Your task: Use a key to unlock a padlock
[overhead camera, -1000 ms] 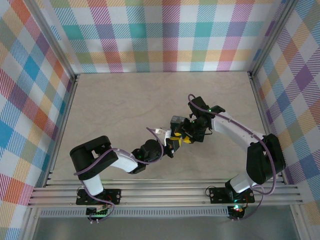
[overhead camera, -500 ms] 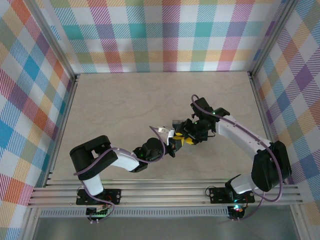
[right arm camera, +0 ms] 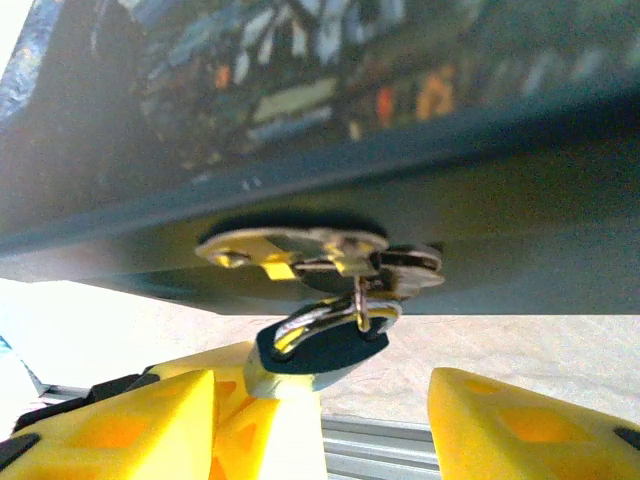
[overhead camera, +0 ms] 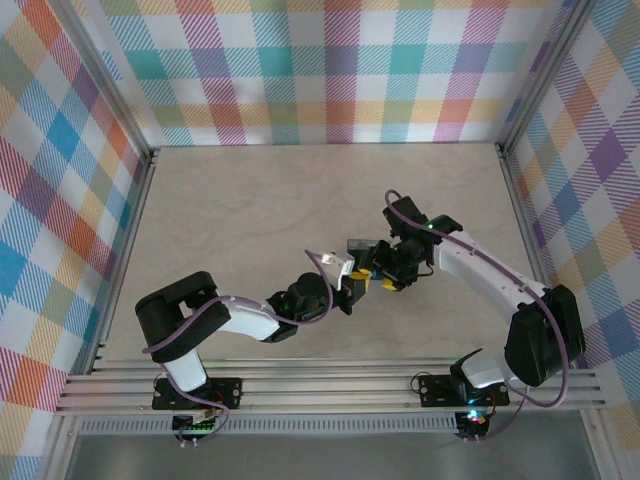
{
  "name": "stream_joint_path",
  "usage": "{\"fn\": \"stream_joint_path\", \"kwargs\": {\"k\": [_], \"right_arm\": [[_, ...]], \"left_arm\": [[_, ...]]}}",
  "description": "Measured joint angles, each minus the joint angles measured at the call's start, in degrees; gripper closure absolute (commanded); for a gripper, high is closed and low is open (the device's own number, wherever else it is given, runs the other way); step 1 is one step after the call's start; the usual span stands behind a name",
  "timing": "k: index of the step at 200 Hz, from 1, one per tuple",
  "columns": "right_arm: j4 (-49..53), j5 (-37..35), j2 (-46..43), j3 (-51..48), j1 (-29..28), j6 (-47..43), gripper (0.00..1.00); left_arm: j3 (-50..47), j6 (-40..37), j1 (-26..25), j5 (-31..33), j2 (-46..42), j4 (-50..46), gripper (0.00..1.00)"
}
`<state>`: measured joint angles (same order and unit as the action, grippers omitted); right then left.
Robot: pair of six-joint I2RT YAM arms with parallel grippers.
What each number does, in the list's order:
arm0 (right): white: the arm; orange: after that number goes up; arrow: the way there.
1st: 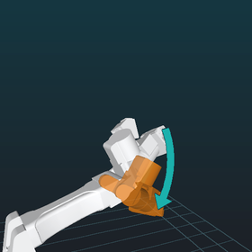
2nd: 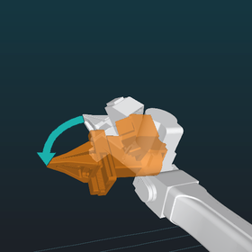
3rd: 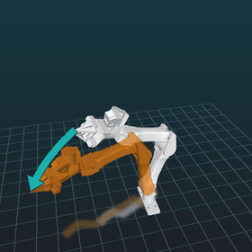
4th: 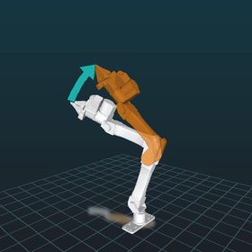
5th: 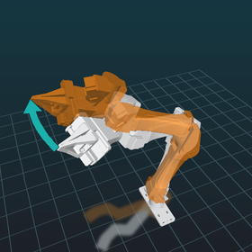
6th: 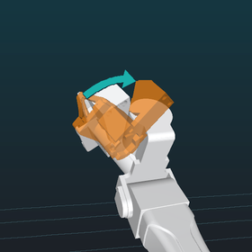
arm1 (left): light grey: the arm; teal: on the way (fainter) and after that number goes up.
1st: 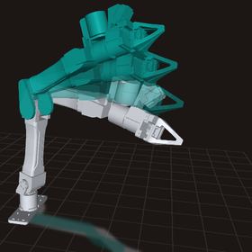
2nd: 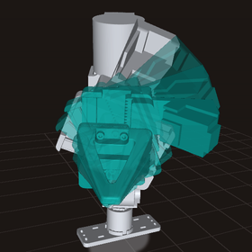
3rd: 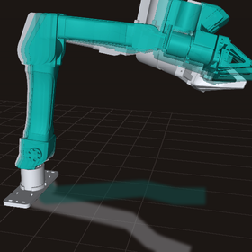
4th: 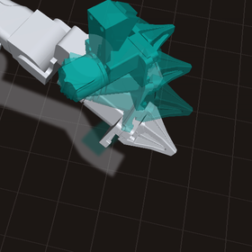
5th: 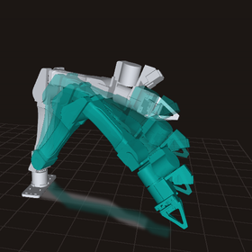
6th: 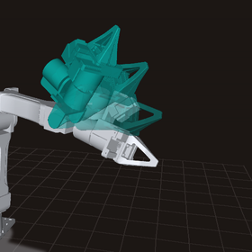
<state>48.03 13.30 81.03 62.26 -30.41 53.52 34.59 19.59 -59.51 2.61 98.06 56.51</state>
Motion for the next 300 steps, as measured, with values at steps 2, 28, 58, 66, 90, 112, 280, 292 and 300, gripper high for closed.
{"fn": "stream_joint_path", "kwargs": {"k": [2,28,58,66,90,112,280,292,300], "right_arm": [[0.02,-0.04,0.00,0.00,0.04,-0.02,0.43],[0.11,-0.46,0.02,0.00,0.63,-0.37,0.48],[0.09,-0.48,0.00,0.00,1.16,-0.39,0.51],[0.09,-0.46,0.00,0.00,1.22,-0.42,0.53],[0.63,-0.44,0.00,0.00,1.55,-0.42,0.59],[1.31,-0.26,0.00,0.00,2.05,-0.48,0.67],[8.00,2.82,0.96,4.04,2.62,-2.64,1.00],[8.79,2.84,1.68,4.87,2.67,-3.37,1.00],[9.25,2.99,2.12,5.29,2.67,-3.76,1.00]], "left_arm": [[0.04,-0.02,0.00,0.00,0.00,-0.09,1.00],[0.61,-1.29,-0.02,-0.11,0.00,-1.31,1.00],[1.53,-3.32,-0.35,-0.20,-0.04,-2.91,1.00],[1.81,-4.07,-0.61,-0.24,-0.07,-3.41,1.00],[2.86,-6.27,-1.40,-0.42,-0.11,-5.42,1.00],[3.54,-8.44,-1.51,-0.42,-0.22,-6.36,1.00],[6.84,-28.28,-3.37,0.79,-4.94,-19.12,1.00],[6.88,-28.59,-3.37,0.96,-4.94,-19.12,1.00],[6.88,-28.74,-3.37,0.96,-4.94,-19.15,1.00]]}}
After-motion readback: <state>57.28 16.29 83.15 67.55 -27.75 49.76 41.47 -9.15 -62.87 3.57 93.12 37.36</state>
